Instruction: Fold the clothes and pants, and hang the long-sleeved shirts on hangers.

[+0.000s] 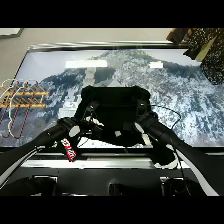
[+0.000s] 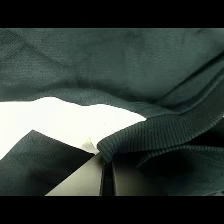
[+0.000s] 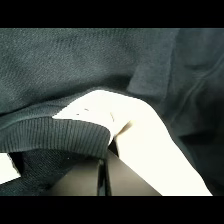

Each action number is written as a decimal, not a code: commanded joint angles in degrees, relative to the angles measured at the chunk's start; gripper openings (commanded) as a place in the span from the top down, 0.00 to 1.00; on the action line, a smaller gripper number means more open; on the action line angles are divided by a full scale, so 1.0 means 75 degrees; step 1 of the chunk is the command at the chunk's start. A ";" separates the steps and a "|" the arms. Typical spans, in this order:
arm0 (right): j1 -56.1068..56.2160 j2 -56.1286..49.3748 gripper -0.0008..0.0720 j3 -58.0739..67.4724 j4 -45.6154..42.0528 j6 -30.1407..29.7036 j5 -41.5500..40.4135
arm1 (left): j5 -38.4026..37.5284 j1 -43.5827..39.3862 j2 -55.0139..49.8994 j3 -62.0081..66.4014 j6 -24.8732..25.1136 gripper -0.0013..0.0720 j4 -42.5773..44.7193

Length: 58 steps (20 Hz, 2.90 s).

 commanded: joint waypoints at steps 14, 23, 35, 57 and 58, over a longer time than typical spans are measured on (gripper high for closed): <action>0.0006 0.0388 0.93 0.4998 -0.0729 -0.1411 0.3861 | -0.6283 0.0962 0.0152 0.5896 0.0405 0.93 -0.0650; 0.0006 0.0702 0.93 0.9052 -0.1020 -0.2430 0.5601 | -0.7612 0.0947 0.0801 0.9247 -0.0565 0.93 -0.1052; 0.0006 0.2244 0.93 0.9063 -0.0583 -0.2250 0.4016 | -0.6913 0.0947 0.1967 0.9250 -0.1075 0.93 -0.1393; 0.0012 0.0554 0.93 0.2486 0.0029 -0.0178 0.2311 | -0.4538 0.1390 0.0169 0.3206 -0.0938 0.93 -0.2256; 0.0012 0.0487 0.93 0.2489 0.0023 -0.0122 0.2197 | -0.4392 0.1387 0.0111 0.3206 -0.0938 0.93 -0.2261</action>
